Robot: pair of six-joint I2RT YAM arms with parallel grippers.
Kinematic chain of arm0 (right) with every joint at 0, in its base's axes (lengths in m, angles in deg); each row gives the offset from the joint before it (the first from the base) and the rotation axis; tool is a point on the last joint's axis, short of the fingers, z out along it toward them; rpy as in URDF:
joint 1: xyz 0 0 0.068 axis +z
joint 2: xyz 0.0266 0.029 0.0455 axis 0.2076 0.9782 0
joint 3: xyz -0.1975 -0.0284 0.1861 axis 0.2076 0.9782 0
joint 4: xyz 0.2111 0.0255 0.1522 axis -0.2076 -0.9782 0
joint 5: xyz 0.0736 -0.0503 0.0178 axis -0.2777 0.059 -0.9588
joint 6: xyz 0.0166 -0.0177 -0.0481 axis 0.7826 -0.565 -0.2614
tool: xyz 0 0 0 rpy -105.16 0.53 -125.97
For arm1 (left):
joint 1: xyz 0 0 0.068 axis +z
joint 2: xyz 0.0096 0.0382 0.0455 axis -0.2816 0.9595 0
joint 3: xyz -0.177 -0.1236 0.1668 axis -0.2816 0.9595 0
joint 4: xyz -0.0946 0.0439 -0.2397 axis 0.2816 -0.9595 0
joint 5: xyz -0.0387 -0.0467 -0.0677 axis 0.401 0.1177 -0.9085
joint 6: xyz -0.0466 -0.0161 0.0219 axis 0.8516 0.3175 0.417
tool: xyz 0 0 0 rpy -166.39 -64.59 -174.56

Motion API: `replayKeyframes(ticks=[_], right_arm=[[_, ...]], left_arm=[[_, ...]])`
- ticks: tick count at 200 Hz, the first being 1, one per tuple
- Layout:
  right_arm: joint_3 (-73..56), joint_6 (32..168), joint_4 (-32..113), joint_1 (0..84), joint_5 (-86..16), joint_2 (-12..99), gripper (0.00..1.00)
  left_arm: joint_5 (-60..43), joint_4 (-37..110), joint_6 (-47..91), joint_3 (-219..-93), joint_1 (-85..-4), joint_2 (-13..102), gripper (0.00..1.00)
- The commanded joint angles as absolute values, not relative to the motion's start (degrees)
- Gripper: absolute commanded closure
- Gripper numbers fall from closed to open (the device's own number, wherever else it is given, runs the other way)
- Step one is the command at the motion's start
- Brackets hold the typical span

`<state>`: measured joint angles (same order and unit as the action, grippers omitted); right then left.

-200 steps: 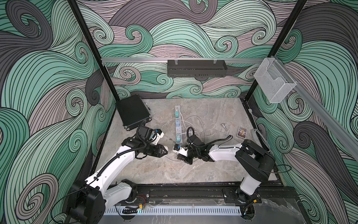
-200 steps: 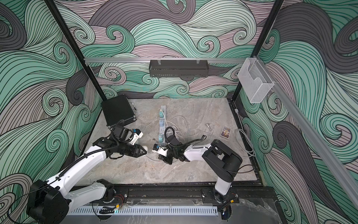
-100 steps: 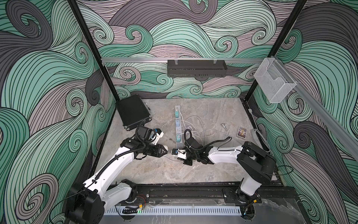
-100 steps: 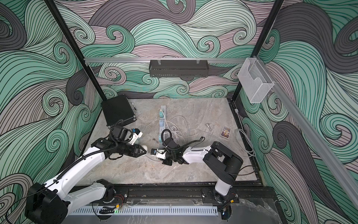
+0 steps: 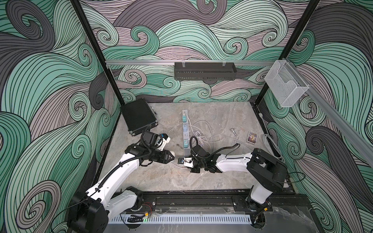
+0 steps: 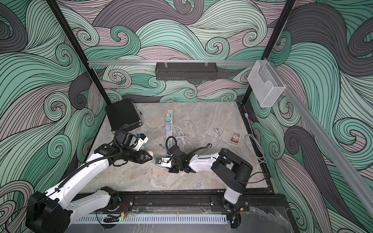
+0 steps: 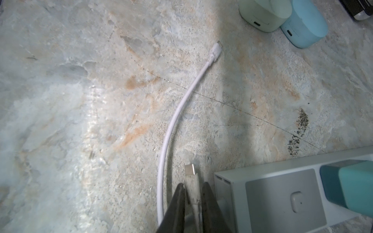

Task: Charge the bluetooth headset
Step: Pick up the charging cable from the center of the board.

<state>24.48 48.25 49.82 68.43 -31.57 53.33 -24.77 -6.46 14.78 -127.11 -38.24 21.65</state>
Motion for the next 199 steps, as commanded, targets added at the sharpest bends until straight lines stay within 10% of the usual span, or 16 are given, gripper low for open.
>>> replayKeyframes(ticks=[1,94,199], right_arm=[[25.1,47.53,47.11,68.71,-28.81,54.5,0.86],[28.97,49.94,51.76,68.85,-29.93,49.4,1.0],[29.42,83.27,46.88,58.57,-50.7,31.39,1.0]], left_arm=[[-24.31,-6.75,15.04,-127.63,-38.33,20.6,0.77],[-23.97,-6.8,15.13,-127.62,-38.33,20.31,0.78],[-29.03,-1.81,3.54,-128.86,-38.33,19.54,0.79]])
